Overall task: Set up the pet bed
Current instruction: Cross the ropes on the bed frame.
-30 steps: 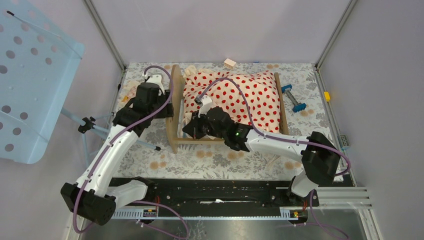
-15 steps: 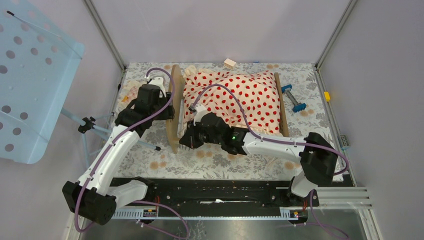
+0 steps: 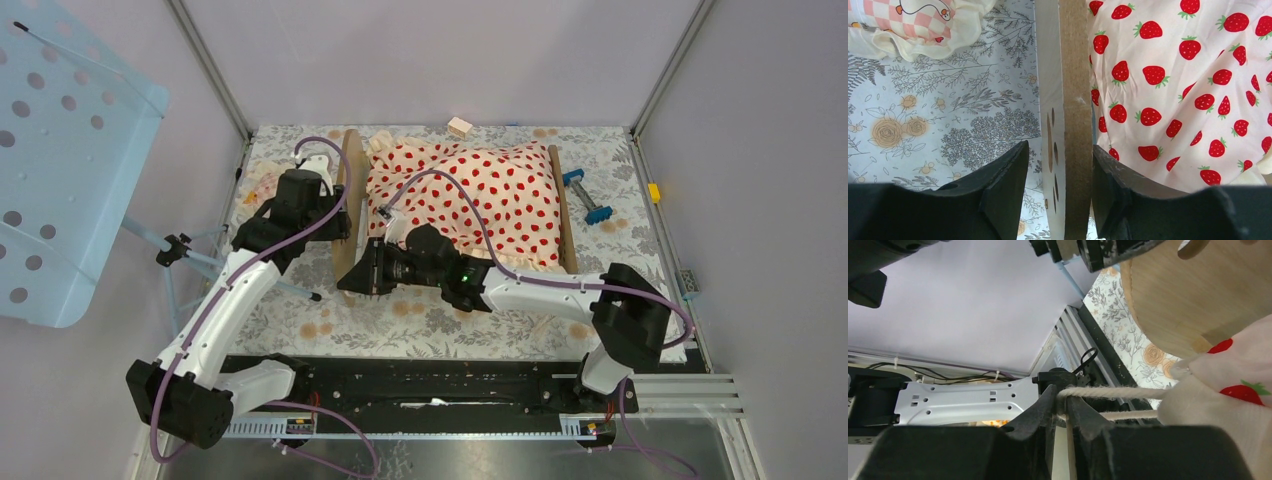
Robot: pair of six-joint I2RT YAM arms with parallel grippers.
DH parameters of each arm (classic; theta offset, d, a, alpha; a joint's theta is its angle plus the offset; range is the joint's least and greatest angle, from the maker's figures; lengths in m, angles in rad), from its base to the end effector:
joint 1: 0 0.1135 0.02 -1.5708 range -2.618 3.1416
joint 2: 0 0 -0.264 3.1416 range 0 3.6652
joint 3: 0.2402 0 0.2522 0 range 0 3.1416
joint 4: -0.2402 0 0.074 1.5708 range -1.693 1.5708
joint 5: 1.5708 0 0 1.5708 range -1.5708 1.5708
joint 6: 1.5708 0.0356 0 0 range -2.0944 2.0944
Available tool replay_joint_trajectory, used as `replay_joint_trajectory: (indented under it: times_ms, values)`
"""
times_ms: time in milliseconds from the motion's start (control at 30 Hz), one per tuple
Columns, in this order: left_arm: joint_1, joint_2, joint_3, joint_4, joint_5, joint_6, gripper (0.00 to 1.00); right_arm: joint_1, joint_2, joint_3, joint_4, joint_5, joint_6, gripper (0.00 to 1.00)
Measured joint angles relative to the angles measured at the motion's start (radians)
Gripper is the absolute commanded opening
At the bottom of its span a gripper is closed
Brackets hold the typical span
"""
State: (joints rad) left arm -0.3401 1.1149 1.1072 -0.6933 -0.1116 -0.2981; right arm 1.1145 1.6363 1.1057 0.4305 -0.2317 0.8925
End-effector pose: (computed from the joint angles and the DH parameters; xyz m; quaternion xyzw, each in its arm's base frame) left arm 0.2208 -0.0739 0.3381 -0.0045 0.9058 -0.0839 0.4153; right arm 0.1632 0.3510 0.2939 -0.1587 0.7235 0.6080 0.2858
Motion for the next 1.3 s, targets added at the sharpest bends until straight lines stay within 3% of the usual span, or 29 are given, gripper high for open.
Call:
replay_joint_trajectory:
  times_ms: [267,433,667,1067,1300]
  values:
    - [0.002,0.0,-0.005,0.008,0.005,0.0,0.5,0.0,0.018,-0.052,0.023,-0.013,0.047,0.26]
    - [0.002,0.0,-0.012,0.008,0.01,-0.003,0.51,0.0,0.02,-0.064,0.016,-0.014,0.058,0.37]
    - [0.002,0.0,-0.021,0.009,0.013,-0.006,0.51,0.0,0.031,-0.069,0.058,-0.046,0.098,0.46]
    - [0.002,0.0,-0.022,0.012,0.023,-0.01,0.52,0.054,0.034,-0.07,0.045,-0.063,0.078,0.5]
    - [0.002,0.001,-0.037,0.013,0.028,-0.011,0.52,0.113,0.029,-0.07,-0.032,0.065,0.006,0.54]
